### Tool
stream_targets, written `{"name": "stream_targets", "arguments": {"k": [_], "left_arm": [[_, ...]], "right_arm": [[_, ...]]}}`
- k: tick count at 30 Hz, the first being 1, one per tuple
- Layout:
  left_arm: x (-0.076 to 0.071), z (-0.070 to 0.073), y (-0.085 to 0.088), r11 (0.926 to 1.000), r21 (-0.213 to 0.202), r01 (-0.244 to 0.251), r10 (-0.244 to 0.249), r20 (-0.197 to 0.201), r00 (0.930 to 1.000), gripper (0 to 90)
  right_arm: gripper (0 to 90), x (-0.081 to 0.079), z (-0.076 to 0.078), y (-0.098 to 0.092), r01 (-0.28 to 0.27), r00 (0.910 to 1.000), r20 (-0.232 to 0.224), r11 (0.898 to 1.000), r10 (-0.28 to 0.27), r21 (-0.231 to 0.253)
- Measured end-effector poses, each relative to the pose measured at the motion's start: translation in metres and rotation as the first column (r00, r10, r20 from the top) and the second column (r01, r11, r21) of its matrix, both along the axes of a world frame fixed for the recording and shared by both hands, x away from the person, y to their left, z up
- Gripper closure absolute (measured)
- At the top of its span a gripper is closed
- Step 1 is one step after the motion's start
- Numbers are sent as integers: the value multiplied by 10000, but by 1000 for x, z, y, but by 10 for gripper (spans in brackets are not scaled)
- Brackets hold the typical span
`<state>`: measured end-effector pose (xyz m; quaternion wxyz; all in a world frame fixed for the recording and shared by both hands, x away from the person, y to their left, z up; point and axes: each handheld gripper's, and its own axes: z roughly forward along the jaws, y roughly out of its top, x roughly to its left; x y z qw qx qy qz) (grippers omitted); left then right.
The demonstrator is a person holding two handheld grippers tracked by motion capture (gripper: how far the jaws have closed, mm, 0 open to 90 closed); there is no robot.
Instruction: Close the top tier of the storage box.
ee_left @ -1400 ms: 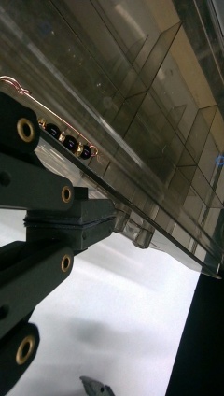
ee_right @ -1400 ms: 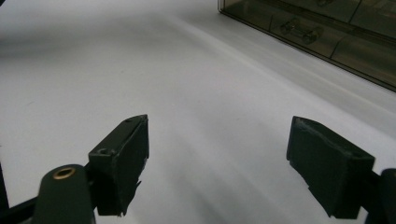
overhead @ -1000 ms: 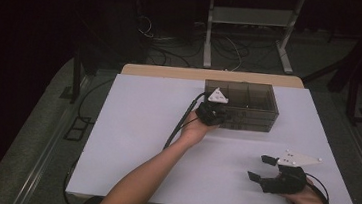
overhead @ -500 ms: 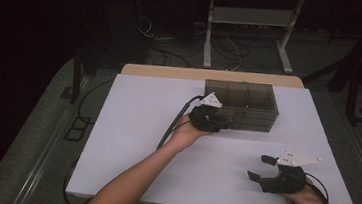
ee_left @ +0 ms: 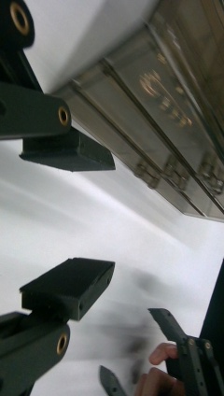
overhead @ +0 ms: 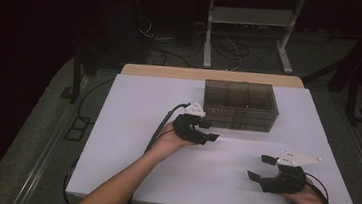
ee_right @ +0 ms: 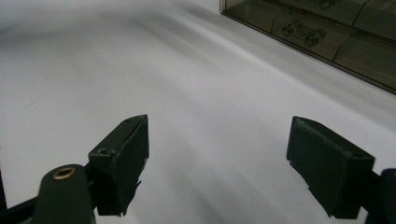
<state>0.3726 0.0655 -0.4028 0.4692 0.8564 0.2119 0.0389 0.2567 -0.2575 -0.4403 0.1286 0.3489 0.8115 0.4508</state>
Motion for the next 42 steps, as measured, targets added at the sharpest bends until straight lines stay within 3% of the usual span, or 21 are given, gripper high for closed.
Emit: {"name": "stream_targets", "arguments": {"k": [17,27,33,42], "left_arm": [[-25,-10,52,9971,-179,-742,740,-110,9972,195],[-40,-15,75,9923,-44,-1239,1240,200,9921,54],[-48,-19,91,9904,37,-1383,1382,273,9900,0],[-58,-19,115,9843,-224,-1751,1758,327,9839,0]], "right_arm": [[205,1,-1,0,-59,10000,1,10000,59,-28],[205,1,-1,2,-57,10000,-16,10000,57,-43],[204,1,-1,2,-16,10000,-26,10000,16,-48],[205,1,-1,2,-22,10000,-32,10000,22,-50]]}}
